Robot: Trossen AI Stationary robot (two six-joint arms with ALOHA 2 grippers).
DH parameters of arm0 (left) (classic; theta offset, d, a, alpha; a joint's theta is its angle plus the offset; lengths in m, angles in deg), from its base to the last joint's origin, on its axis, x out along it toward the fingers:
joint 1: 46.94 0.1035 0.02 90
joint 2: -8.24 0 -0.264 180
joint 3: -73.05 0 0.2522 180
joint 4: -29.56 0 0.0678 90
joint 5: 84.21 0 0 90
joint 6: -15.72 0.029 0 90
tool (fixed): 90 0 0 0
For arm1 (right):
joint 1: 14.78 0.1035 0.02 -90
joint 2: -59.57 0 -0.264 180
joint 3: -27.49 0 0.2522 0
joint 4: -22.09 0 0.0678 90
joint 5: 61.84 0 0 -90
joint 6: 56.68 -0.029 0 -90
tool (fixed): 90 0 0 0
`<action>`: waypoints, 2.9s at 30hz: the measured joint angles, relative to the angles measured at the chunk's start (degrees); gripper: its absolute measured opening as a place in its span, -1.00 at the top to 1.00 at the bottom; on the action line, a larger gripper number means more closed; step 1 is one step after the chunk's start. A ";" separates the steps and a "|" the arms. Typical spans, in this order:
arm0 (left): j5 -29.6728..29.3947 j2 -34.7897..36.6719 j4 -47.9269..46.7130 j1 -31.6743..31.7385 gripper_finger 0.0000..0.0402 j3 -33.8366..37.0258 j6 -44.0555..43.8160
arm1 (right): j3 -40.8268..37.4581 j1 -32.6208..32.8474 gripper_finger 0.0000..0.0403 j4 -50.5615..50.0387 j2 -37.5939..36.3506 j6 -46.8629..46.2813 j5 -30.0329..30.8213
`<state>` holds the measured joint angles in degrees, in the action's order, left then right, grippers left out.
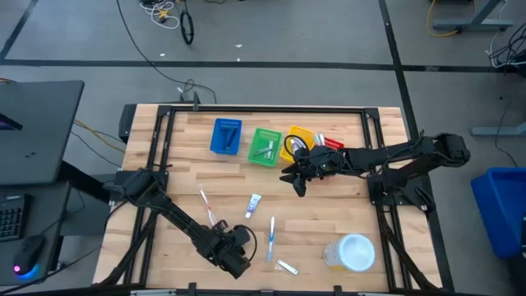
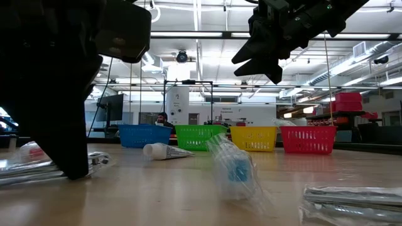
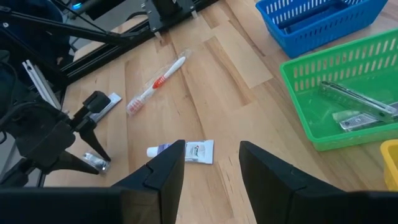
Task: Pick & Place Travel size toiletries
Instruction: Put the left silver nail cutter into the green bin, then put the right white toothpaste into the yellow bin
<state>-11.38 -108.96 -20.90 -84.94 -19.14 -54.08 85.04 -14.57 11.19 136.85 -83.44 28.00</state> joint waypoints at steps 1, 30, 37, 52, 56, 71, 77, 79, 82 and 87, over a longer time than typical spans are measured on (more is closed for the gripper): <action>-0.02 -0.02 -0.10 -0.02 0.38 0.00 0.00 | 0.00 0.00 0.20 0.02 0.00 0.00 0.00; -15.61 13.59 -15.14 15.37 0.63 0.00 6.06 | -0.02 -0.38 0.21 -5.77 -0.01 0.82 -7.44; -15.91 15.00 -7.57 27.70 0.66 0.00 24.98 | -0.04 -0.98 0.21 -16.25 -0.02 9.54 -4.26; -5.24 13.02 8.82 45.94 0.63 -0.06 44.14 | -0.04 -1.05 0.20 -9.02 -0.02 22.12 1.60; -4.70 9.65 12.22 47.74 0.63 -0.03 47.48 | -0.04 -1.05 0.20 -8.12 -0.04 21.59 1.59; 0.51 2.80 16.71 50.80 0.51 -0.01 52.84 | -0.07 -1.05 0.21 -6.00 -0.02 17.66 1.55; 2.14 1.78 16.72 50.87 0.50 -0.09 54.50 | -0.07 -1.05 0.21 -4.47 -0.02 16.12 1.55; 2.40 1.75 16.34 50.88 0.50 -0.04 54.44 | -0.07 -1.05 0.21 -4.26 -0.02 16.10 1.55; 2.40 1.75 16.58 50.87 0.50 -0.04 54.72 | -0.07 -1.05 0.21 -4.25 -0.02 16.09 1.55; 3.73 3.21 11.97 50.87 0.50 -0.96 56.95 | -0.07 -1.05 0.22 -4.27 -0.02 16.09 1.55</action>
<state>-7.65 -105.76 -8.93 -34.08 -20.10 2.87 84.98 -15.62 6.92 136.82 -67.36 29.55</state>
